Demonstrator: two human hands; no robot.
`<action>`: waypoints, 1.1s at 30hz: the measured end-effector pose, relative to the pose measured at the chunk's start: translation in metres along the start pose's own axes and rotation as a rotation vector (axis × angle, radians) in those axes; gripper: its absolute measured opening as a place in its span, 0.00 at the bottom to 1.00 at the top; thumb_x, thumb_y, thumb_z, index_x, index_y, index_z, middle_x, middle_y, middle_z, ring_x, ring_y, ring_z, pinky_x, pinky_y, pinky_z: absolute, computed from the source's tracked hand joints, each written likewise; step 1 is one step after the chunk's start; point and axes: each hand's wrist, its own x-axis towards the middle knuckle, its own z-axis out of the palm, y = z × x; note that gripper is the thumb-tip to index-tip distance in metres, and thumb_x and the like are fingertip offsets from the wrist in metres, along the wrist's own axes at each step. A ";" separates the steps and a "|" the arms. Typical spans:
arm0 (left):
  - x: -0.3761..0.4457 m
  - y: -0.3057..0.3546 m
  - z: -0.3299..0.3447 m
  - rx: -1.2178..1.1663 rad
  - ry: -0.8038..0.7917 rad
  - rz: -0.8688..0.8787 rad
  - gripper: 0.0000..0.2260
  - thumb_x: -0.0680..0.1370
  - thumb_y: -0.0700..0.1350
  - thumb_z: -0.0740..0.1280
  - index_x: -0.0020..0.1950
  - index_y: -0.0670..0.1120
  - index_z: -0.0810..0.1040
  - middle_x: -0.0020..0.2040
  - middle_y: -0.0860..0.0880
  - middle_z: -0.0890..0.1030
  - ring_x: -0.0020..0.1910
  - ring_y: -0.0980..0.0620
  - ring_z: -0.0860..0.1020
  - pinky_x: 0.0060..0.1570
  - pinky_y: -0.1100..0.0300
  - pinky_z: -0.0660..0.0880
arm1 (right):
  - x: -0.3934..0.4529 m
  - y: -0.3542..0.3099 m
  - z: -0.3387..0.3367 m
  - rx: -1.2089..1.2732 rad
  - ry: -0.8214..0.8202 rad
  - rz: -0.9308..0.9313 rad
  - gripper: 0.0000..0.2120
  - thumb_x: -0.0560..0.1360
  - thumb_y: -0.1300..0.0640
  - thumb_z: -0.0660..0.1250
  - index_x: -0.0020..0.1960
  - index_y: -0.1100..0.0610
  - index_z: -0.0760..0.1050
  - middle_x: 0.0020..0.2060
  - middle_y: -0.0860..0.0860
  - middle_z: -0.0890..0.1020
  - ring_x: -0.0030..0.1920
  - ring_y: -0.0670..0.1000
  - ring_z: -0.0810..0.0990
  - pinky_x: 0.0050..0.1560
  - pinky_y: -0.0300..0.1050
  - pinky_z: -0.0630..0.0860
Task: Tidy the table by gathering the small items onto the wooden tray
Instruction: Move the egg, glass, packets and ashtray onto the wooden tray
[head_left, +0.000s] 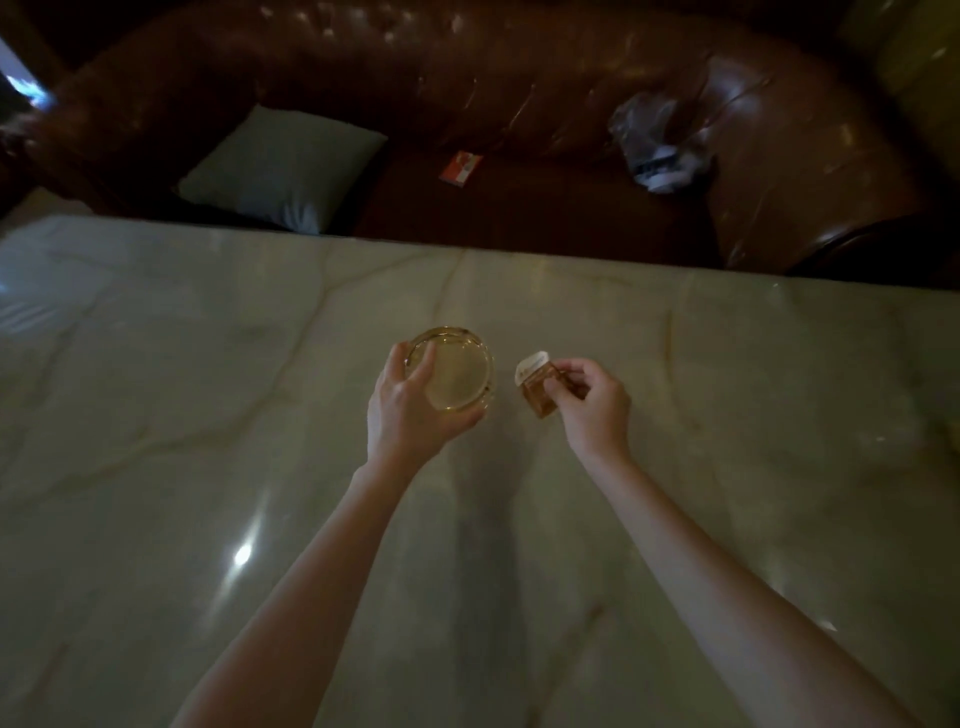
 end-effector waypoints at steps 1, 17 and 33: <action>-0.003 0.010 0.000 -0.005 0.002 0.020 0.42 0.57 0.64 0.73 0.66 0.47 0.70 0.67 0.42 0.69 0.61 0.42 0.72 0.54 0.48 0.74 | -0.001 -0.001 -0.011 0.012 0.026 -0.003 0.07 0.70 0.66 0.69 0.48 0.61 0.78 0.39 0.49 0.79 0.37 0.42 0.75 0.39 0.22 0.69; -0.091 0.199 0.076 -0.017 -0.161 0.312 0.38 0.59 0.60 0.76 0.66 0.50 0.71 0.70 0.46 0.65 0.64 0.45 0.70 0.55 0.52 0.72 | -0.038 0.055 -0.239 0.225 0.327 0.177 0.08 0.69 0.65 0.70 0.45 0.54 0.77 0.42 0.55 0.82 0.45 0.56 0.82 0.51 0.54 0.79; -0.180 0.356 0.228 -0.044 -0.267 0.451 0.39 0.56 0.68 0.72 0.62 0.54 0.71 0.63 0.50 0.72 0.55 0.48 0.76 0.44 0.52 0.78 | -0.056 0.167 -0.446 0.403 0.520 0.403 0.11 0.72 0.66 0.67 0.54 0.61 0.76 0.46 0.55 0.80 0.44 0.49 0.80 0.44 0.39 0.78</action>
